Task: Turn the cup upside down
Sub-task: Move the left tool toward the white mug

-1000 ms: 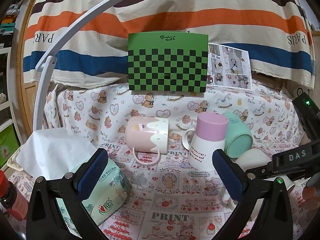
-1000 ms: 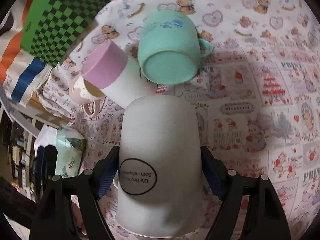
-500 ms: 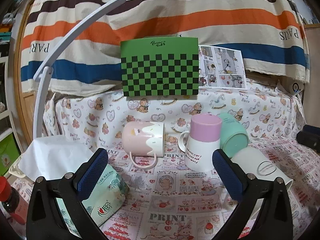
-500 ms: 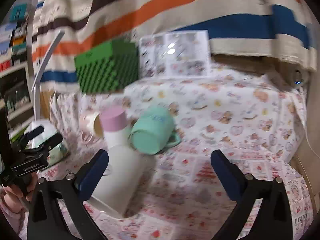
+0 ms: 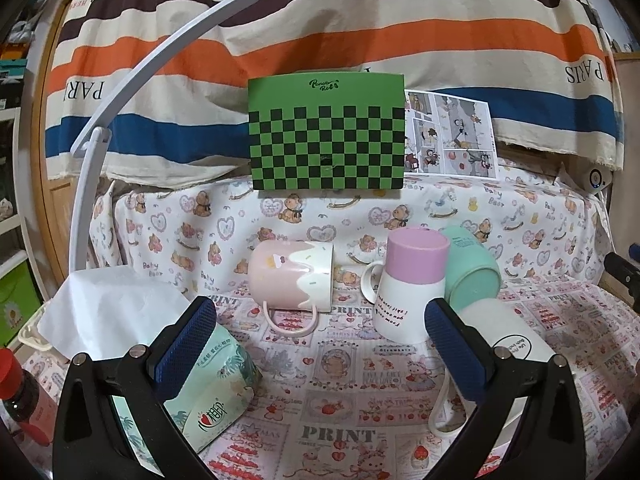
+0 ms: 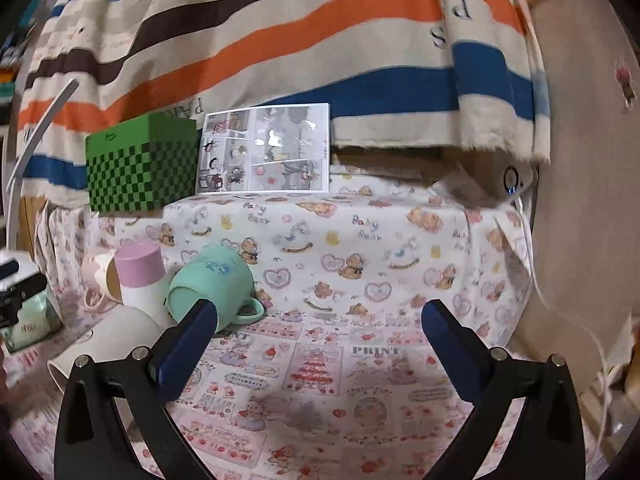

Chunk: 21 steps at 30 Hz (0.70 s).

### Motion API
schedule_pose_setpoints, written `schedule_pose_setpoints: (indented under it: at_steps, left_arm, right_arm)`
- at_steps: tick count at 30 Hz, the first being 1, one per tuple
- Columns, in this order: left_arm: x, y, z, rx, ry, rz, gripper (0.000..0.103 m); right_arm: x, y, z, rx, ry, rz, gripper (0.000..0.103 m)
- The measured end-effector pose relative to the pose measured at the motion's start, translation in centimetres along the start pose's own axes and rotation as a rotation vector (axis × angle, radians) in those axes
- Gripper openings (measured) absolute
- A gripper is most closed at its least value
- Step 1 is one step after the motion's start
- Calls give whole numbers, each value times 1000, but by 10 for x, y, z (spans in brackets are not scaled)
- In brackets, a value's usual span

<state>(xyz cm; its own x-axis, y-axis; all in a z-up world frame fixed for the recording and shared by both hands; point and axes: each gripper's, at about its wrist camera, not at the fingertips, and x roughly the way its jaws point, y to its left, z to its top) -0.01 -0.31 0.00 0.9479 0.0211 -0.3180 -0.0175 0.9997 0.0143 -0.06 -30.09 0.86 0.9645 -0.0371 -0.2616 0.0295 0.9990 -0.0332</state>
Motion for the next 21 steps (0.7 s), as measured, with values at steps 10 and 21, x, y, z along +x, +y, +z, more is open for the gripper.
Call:
schedule_pose_setpoints:
  at_steps: [10,21]
  left_arm:
    - [-4,-2,0,10,-17,-1,103]
    - [-25,-10,68,-188,139,-23,103]
  right_arm:
    - [7,-3,-1,16,37,26,103]
    - [6,-2,0,10,30,27,103]
